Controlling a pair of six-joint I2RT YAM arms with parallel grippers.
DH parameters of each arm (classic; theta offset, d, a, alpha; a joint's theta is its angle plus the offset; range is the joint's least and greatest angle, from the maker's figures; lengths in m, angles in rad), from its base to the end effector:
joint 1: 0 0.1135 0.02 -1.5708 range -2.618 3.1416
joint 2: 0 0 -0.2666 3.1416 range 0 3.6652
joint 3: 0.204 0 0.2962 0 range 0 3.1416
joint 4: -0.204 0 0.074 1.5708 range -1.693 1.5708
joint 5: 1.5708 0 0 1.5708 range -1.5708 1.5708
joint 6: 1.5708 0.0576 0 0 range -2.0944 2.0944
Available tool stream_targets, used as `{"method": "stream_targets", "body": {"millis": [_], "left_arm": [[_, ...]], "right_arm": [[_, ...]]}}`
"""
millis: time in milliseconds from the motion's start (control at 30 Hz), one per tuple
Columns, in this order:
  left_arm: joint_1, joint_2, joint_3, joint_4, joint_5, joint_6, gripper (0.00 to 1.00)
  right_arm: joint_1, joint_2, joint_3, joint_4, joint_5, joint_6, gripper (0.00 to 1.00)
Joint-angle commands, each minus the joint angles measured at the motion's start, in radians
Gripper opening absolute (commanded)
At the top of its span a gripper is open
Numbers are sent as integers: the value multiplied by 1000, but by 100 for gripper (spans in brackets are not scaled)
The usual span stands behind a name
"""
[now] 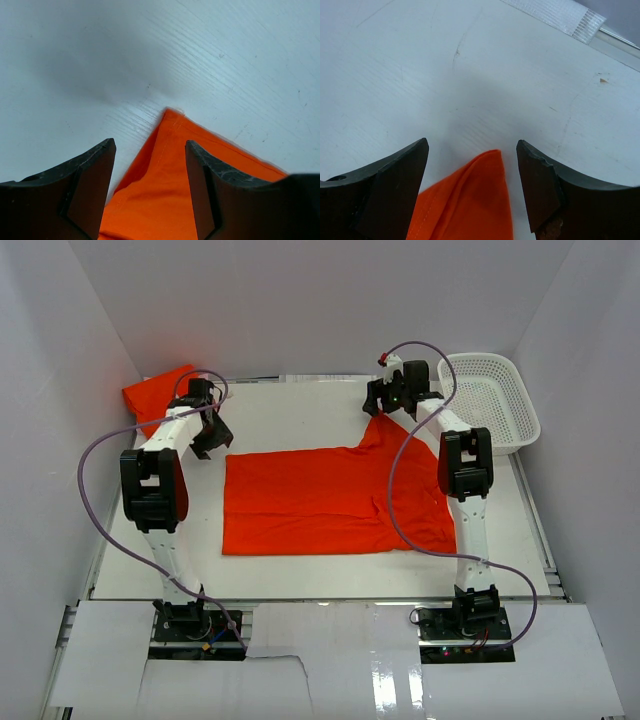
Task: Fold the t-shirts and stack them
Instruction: Fold the flattened tshirt in 1/3 of the way, then grap the side of the flattened tshirt furthest away from the robot with both arms
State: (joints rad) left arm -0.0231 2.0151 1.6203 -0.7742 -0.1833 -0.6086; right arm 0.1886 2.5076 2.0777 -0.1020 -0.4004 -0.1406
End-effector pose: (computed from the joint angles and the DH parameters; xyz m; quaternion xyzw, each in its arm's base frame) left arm 0.4766 -0.0005 0.1778 -0.2991 0.9290 0.0235 0.2167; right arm 0.6175 0.1407 0.1406 -0.2368 0.8231 0.1843 0.4822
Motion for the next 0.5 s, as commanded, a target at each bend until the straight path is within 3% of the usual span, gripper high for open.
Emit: {"method": "stream_targets", "body": {"millis": [0,467], "left_arm": [[8,-10,12,33,-5,21,69],[14,-15,-13,61,2,40,69]], "right_arm": [[12,29,33,107,32,41,77],[23,25,4,51,152,10,71]]}}
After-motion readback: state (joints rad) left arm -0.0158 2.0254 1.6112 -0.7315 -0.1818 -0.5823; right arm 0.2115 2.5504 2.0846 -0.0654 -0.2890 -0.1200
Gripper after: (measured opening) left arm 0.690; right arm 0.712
